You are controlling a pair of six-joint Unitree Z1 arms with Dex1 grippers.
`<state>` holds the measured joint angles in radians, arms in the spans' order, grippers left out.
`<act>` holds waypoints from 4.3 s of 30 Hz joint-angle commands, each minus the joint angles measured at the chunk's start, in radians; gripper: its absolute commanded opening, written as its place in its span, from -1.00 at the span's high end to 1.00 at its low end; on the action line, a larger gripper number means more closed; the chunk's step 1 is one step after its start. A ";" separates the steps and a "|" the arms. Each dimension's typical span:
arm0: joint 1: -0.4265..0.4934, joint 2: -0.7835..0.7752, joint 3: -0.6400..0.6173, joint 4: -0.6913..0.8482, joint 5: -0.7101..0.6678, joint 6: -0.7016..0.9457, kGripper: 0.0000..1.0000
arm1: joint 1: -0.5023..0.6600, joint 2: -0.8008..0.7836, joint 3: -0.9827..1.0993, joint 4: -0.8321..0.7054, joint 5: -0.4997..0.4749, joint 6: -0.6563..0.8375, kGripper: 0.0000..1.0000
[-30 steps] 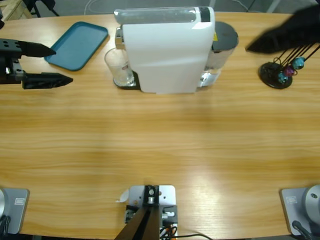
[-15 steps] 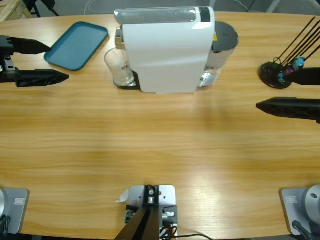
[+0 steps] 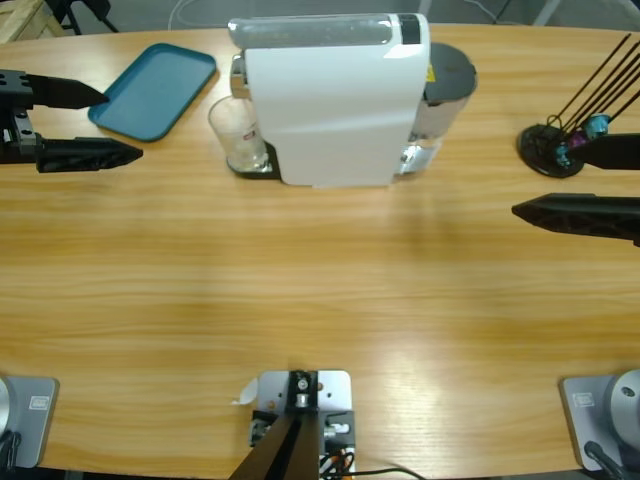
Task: Pour coffee
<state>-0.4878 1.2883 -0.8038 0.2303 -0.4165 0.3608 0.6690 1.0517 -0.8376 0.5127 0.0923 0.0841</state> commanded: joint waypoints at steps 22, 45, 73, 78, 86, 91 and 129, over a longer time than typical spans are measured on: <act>-0.008 0.061 0.008 0.000 -0.018 0.013 -1.00 | 0.007 0.042 0.009 0.013 0.003 -0.020 -1.00; -0.015 0.055 0.009 0.013 -0.034 0.049 -1.00 | 0.007 0.044 0.003 0.024 0.002 -0.032 -1.00; -0.011 0.061 0.005 -0.005 -0.028 0.050 -1.00 | 0.007 0.052 0.005 0.023 -0.001 -0.024 -1.00; -0.011 0.065 0.005 -0.005 -0.028 0.050 -1.00 | 0.007 0.049 0.003 0.024 -0.002 -0.024 -1.00; -0.011 0.069 0.006 -0.003 -0.033 0.072 -1.00 | 0.007 0.048 0.002 0.024 -0.002 -0.025 -1.00; -0.011 0.075 0.006 -0.003 -0.032 0.083 -1.00 | 0.007 0.047 0.001 0.024 -0.002 -0.030 -1.00; 0.024 0.551 -0.166 -0.210 -0.157 0.348 -1.00 | 0.007 0.160 -0.044 0.115 -0.039 -0.035 -1.00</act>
<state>-0.4696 1.7511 -0.9603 0.0514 -0.5606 0.7016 0.6690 1.1590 -0.8645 0.6228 0.0752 0.0606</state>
